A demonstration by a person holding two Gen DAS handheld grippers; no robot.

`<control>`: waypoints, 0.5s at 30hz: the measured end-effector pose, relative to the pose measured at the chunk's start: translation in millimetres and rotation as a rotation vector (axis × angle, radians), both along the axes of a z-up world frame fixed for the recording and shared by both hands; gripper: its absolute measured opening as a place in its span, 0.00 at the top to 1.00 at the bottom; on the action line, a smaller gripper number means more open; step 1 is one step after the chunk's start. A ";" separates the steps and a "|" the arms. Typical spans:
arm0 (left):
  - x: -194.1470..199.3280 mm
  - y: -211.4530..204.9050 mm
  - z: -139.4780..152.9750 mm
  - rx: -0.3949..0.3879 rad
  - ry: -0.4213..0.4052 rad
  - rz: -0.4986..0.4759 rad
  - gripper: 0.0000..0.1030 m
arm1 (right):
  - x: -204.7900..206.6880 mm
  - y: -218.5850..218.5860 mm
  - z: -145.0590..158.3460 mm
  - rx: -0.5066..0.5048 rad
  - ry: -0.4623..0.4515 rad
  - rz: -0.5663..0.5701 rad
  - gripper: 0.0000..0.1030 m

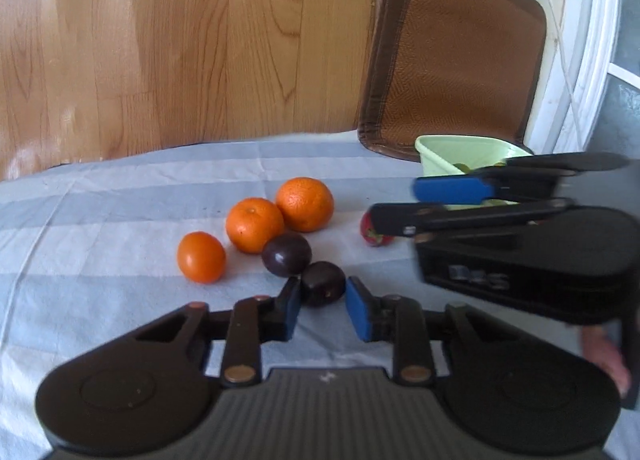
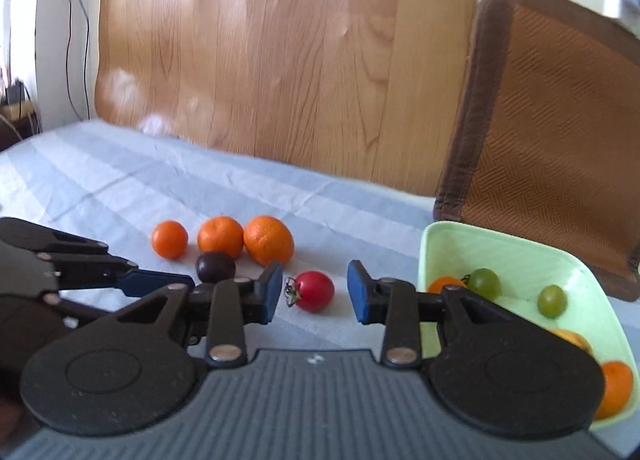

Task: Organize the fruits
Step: 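Grasp a dark purple tomato with the left gripper while the right grasps a red cherry tomato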

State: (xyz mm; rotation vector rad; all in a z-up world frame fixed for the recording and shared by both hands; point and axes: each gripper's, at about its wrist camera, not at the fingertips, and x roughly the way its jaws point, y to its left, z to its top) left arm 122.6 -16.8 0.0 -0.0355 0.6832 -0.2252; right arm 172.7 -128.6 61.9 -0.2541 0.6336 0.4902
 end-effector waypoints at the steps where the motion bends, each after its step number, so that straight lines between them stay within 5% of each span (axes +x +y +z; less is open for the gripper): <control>1: -0.4 1.6 0.2 -0.007 0.002 -0.001 0.76 | 1.9 4.4 -4.2 -0.032 0.002 0.002 0.62; 8: -32.6 12.7 2.8 -0.030 0.001 -0.021 0.76 | 3.6 18.5 -17.7 -0.170 0.013 0.024 0.71; 15: -84.6 28.3 4.0 -0.050 -0.002 -0.042 0.76 | -63.9 -7.0 -1.1 -0.016 -0.024 0.025 0.72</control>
